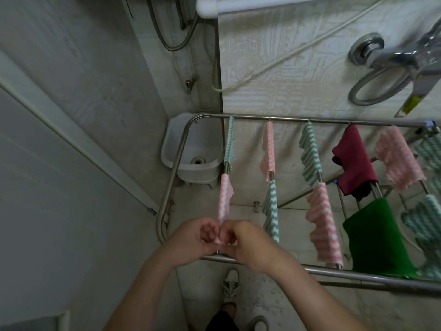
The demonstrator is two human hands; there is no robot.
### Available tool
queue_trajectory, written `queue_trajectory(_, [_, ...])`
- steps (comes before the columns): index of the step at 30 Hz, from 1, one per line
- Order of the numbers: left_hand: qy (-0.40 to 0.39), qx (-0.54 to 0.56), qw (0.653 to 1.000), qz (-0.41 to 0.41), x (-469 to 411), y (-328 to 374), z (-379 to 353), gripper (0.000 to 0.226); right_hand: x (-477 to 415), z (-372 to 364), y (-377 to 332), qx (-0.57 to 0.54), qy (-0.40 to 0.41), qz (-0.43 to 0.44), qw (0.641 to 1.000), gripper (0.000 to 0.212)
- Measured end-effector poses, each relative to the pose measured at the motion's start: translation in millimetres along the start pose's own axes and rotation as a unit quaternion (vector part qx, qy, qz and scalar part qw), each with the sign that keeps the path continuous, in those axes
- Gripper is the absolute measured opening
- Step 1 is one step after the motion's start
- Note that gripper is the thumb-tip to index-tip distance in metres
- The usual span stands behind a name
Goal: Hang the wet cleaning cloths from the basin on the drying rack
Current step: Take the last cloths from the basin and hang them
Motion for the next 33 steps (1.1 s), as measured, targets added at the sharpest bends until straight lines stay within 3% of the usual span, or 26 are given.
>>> queue_trajectory(4, [0.078,-0.027,0.996,-0.035,5,-5,-1,0.027,5,-4,-5,0.054,0.081,0.040,0.994,0.010])
queue_trajectory(7, [0.130,-0.140,0.976,-0.103,10,0,-2,0.027,11,-6,-10,0.125,0.144,0.080,0.978,0.020])
queue_trajectory(10, [0.125,-0.228,0.951,-0.170,16,3,-8,0.024,19,-9,-16,0.174,0.190,0.112,0.960,0.030])
queue_trajectory(13, [0.090,-0.226,0.954,-0.173,19,1,-10,0.030,24,-11,-12,0.165,0.169,0.112,0.965,0.024])
queue_trajectory(16, [0.078,-0.186,0.969,-0.142,19,6,-7,0.038,29,-3,-7,0.078,0.162,0.060,0.982,0.017])
queue_trajectory(19, [0.145,-0.151,0.968,-0.135,19,14,-5,0.030,39,18,5,0.067,0.265,-0.012,0.962,0.014])
queue_trajectory(21, [0.177,-0.150,0.966,-0.110,18,15,-7,0.026,45,31,20,0.085,0.322,-0.093,0.938,0.025])
queue_trajectory(25, [0.163,-0.177,0.968,-0.076,13,10,-17,0.061,53,33,42,0.095,0.257,-0.207,0.939,0.052])
queue_trajectory(28, [0.137,-0.180,0.972,-0.061,10,6,-20,0.072,52,24,48,0.091,0.213,-0.229,0.945,0.053])
queue_trajectory(33, [0.101,-0.192,0.975,-0.039,5,5,-20,0.083,51,19,49,0.109,0.225,-0.221,0.943,0.054])
Point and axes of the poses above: each hand's wrist, its own x-axis away from the middle knuckle, its own z-axis out of the back of the hand, y = z × x, the point moved 4 cm from there along -x, towards the middle knuckle, and after that the axes turned 7 degrees about x, right-handed, at the moved point
